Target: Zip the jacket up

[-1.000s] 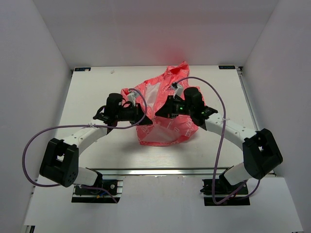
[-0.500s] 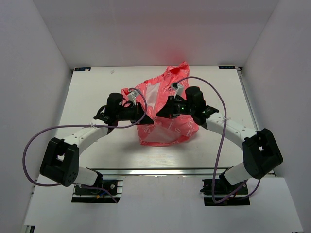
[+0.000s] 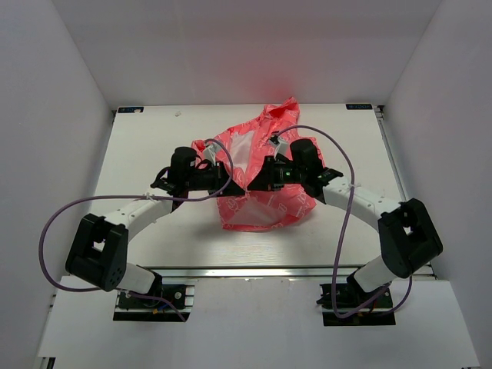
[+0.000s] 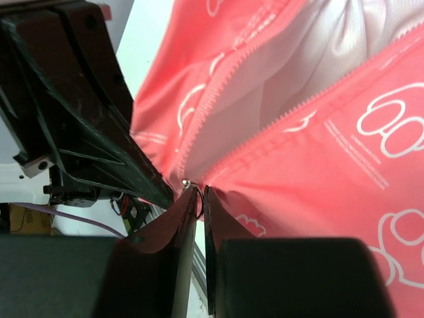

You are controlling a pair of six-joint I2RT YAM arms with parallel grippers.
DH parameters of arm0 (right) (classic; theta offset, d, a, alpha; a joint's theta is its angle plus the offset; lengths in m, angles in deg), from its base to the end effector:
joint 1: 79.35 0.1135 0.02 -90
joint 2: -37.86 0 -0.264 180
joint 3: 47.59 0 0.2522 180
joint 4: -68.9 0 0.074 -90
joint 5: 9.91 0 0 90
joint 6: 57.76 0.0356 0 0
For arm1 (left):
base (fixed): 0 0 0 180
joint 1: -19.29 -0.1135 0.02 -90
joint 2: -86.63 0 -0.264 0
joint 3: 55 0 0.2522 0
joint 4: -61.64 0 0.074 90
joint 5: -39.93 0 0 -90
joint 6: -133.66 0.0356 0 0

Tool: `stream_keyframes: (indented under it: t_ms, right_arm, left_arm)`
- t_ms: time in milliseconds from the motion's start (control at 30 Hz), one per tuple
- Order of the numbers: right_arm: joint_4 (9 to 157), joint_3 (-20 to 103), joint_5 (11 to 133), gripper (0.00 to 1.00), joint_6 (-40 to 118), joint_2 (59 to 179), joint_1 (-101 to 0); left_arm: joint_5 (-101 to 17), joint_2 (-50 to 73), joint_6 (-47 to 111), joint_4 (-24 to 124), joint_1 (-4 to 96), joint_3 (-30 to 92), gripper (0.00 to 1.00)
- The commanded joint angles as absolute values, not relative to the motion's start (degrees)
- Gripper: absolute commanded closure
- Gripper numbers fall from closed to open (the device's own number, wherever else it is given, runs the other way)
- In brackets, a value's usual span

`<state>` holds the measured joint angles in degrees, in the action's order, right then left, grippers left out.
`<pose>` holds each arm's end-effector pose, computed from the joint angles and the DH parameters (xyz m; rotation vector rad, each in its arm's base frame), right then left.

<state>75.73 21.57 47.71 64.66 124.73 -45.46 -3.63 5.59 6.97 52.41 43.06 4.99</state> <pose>0.2720 0.2057 0.2572 -0.4263 2.1323 1.2710 0.2636 -0.1443 0.2340 0.2910 2.2476 -1.4517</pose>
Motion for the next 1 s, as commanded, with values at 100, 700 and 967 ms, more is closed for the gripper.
stream_keyframes:
  t_ms: [100,700,967]
  right_arm:
    - [78.18,22.33,45.81,0.80,63.53,125.75,-45.33]
    - [70.63,21.90,37.29,0.57,66.77,127.77,-45.33]
    - [62.28,16.54,34.92,0.54,67.83,122.24,-46.91]
  left_arm:
    - [-3.04,6.12,6.30,55.17,43.28,6.13,1.00]
    - [-1.29,6.38,6.83,57.10,43.28,5.43,1.00]
    - [-1.02,6.73,8.67,57.71,43.28,5.34,1.00]
